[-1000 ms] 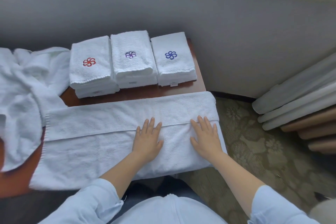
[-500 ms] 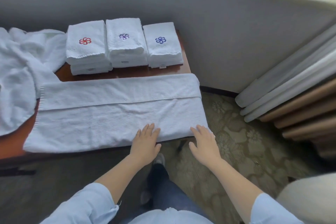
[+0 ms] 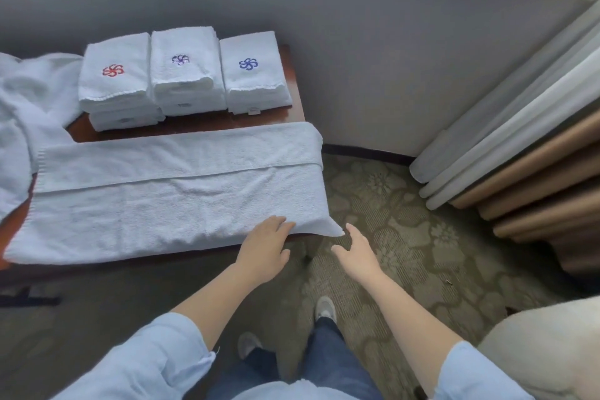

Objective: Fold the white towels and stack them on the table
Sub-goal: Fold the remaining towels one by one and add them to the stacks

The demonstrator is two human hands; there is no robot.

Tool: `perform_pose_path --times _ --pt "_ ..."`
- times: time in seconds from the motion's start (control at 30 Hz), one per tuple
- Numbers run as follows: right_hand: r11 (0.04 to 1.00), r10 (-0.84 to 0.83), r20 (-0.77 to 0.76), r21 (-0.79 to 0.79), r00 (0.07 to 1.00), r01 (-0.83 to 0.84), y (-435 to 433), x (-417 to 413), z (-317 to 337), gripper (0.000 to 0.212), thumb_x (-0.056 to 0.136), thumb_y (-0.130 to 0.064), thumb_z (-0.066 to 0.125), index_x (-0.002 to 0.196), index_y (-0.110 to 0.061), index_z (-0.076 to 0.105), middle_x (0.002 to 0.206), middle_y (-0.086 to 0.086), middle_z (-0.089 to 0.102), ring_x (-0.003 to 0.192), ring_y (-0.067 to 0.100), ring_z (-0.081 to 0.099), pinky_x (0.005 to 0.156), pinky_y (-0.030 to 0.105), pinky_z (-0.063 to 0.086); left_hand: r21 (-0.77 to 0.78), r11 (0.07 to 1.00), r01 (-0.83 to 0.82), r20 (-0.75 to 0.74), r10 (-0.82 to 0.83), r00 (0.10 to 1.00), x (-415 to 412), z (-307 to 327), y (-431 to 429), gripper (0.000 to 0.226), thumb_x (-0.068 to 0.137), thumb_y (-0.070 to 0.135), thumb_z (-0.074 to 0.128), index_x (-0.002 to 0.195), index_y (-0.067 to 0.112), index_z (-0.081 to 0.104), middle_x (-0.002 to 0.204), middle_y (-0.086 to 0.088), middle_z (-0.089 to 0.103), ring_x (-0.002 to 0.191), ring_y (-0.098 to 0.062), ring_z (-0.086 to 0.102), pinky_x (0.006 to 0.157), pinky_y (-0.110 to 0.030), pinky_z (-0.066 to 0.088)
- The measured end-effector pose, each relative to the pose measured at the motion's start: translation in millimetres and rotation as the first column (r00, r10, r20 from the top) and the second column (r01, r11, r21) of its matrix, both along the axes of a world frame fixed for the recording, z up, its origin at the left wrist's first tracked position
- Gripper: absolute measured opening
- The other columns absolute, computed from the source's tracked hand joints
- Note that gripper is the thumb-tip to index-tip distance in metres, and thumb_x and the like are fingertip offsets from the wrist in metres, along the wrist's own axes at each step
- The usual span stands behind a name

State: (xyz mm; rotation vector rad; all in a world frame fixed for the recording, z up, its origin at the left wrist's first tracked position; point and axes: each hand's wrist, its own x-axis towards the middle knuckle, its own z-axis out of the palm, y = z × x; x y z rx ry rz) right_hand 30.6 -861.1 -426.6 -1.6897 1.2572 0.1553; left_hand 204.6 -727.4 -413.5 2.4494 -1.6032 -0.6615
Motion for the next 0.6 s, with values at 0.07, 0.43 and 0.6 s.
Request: perform_pose_path --times 0.07,0.43,0.6 --pt "0.988 -0.085 0.023 0.132 0.996 0.081 -18.0 -0.5 -6.6 0.077 0.095 -0.027 0.059 0.158 -0.022 0.015 0.161 0.007 0.024 0.143 0.024 0.032 0.109 0.037 0.033 0.022 1.000 -0.013 -0.009 0.013 1.000 -9.0 -1.9 -17.1 0.059 0.094 0.024 0.055 0.150 0.021 0.035 0.153 -0.002 0.034 0.141 -0.020 0.031 0.113 -0.035 0.032" --pt "0.760 -0.302 0.094 0.624 0.949 0.180 -57.4 12.5 -23.3 0.081 0.095 -0.005 0.056 0.157 -0.032 0.011 0.152 0.008 0.039 0.127 0.025 0.052 0.103 0.038 0.048 0.124 0.982 -0.141 0.087 0.131 0.988 -31.6 -4.5 -50.8 0.056 0.089 0.023 0.057 0.143 0.031 0.042 0.139 0.001 0.037 0.129 -0.021 0.034 0.094 -0.034 0.044" --pt "0.777 -0.395 0.157 0.582 0.905 0.238 -61.3 20.0 -18.3 0.051 0.087 0.006 0.059 0.134 -0.014 0.053 0.115 0.007 0.059 0.108 0.021 0.063 0.088 0.031 0.056 0.132 0.976 -0.170 0.083 0.160 0.984 -32.0 -2.7 -55.7 0.054 0.088 0.024 0.058 0.140 0.033 0.044 0.136 0.002 0.038 0.128 -0.020 0.034 0.094 -0.033 0.043"
